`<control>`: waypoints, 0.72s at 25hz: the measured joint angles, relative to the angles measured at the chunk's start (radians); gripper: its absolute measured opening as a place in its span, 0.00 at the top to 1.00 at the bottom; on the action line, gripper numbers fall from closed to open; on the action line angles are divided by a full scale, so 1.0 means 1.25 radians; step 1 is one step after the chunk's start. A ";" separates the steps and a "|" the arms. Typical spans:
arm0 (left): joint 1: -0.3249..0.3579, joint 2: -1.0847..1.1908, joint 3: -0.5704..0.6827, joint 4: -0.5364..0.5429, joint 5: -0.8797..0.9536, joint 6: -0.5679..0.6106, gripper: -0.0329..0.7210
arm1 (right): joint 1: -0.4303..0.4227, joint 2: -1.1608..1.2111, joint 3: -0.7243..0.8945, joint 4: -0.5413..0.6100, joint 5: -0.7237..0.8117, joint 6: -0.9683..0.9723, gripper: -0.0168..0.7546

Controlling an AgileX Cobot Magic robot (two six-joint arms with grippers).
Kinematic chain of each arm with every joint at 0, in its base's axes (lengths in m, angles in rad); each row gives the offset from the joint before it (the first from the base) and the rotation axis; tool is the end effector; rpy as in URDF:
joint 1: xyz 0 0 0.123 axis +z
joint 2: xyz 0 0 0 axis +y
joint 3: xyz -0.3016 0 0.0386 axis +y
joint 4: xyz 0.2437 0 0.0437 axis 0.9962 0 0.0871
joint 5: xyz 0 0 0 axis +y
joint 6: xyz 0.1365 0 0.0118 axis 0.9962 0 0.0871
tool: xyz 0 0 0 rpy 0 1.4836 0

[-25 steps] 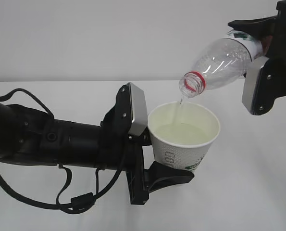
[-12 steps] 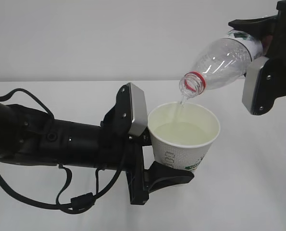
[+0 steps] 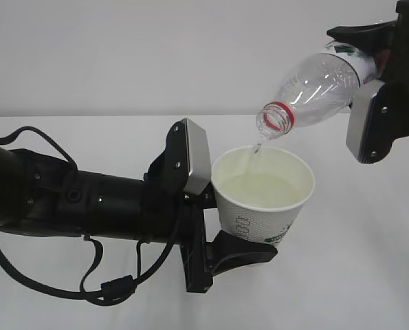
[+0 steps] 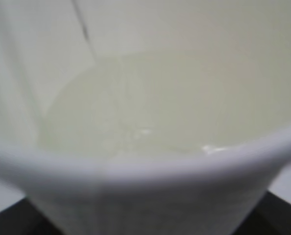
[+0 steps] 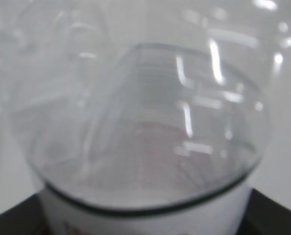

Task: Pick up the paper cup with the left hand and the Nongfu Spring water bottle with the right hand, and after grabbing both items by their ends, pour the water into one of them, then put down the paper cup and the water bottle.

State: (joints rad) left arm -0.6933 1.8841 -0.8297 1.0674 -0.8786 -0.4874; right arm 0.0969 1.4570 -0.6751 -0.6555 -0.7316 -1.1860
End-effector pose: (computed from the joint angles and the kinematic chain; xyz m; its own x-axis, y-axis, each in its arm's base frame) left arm 0.2329 -0.3136 0.1645 0.0362 0.3184 -0.9473 0.9959 0.0671 0.0606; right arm 0.3257 0.0877 0.2767 0.4982 -0.8609 0.1034 -0.0088 -0.1243 -0.9922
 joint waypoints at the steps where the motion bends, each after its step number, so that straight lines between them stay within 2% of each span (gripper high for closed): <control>1: 0.000 0.000 0.000 0.000 0.000 0.000 0.25 | 0.000 0.000 0.000 0.001 0.000 0.000 0.37; 18: 0.000 0.000 0.000 0.000 0.000 0.000 0.25 | 0.000 0.000 -0.002 0.002 -0.008 0.077 0.37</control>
State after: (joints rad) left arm -0.6933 1.8841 -0.8297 1.0674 -0.8786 -0.4874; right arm 0.0969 1.4570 -0.6772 -0.6532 -0.7412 -1.0897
